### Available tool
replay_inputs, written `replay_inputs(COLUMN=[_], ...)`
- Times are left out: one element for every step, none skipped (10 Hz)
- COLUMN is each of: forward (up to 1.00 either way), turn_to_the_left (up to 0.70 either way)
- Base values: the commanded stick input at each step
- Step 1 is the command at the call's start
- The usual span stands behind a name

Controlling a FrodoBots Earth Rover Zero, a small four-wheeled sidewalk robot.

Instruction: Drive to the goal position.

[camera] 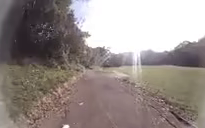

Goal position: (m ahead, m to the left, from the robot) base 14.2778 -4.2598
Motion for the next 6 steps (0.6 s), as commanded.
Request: replay_inputs(forward=[0.85,0.85,0.85,0.85,0.85,0.85], turn_to_the_left=[0.00,0.00,0.00,0.00,0.00,0.00])
